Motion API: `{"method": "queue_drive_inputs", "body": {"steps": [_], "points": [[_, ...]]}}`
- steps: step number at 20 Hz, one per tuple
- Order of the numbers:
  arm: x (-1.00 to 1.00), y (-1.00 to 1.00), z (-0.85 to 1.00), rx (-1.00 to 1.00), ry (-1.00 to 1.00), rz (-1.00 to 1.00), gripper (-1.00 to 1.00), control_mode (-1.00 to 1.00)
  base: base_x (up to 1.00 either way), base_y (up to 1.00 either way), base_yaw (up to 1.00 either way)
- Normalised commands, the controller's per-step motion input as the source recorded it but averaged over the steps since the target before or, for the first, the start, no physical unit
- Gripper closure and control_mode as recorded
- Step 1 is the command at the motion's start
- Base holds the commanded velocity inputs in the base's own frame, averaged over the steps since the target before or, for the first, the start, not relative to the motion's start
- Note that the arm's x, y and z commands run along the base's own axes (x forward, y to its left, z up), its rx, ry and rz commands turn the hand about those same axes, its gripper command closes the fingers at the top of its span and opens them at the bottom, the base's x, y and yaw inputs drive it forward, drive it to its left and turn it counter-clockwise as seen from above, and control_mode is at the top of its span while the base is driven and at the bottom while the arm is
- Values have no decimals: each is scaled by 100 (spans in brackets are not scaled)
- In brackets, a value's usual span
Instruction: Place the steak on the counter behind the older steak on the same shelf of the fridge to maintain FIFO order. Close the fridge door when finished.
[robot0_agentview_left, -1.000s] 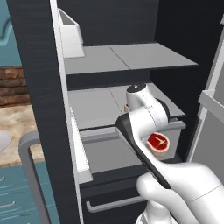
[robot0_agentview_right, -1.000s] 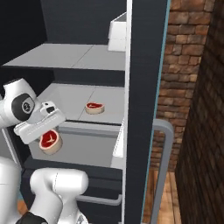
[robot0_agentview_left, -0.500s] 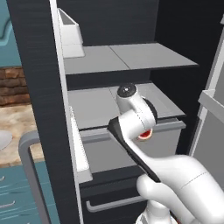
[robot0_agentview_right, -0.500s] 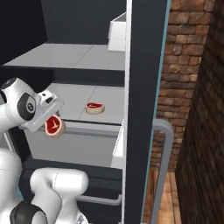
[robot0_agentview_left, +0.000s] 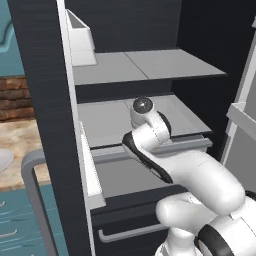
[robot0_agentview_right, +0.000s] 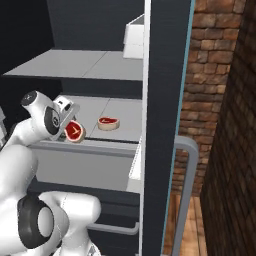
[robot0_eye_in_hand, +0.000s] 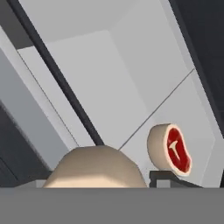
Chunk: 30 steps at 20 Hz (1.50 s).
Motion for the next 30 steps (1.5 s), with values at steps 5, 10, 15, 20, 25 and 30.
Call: {"method": "queue_drive_inputs", "body": {"steps": [5,10,15,20,25,30], "points": [[98,1,4,-3,-3,10,100,-100,0,0,0],[58,14,0,-10,-18,14,100,-100,0,0,0],[45,30,3,-15,-16,17,100,-100,0,0,0],[50,13,0,-12,-5,14,100,-100,0,0,0],[50,2,0,-10,0,8,100,-100,0,0,0],[36,0,-1,-7,0,6,100,-100,0,0,0]]}}
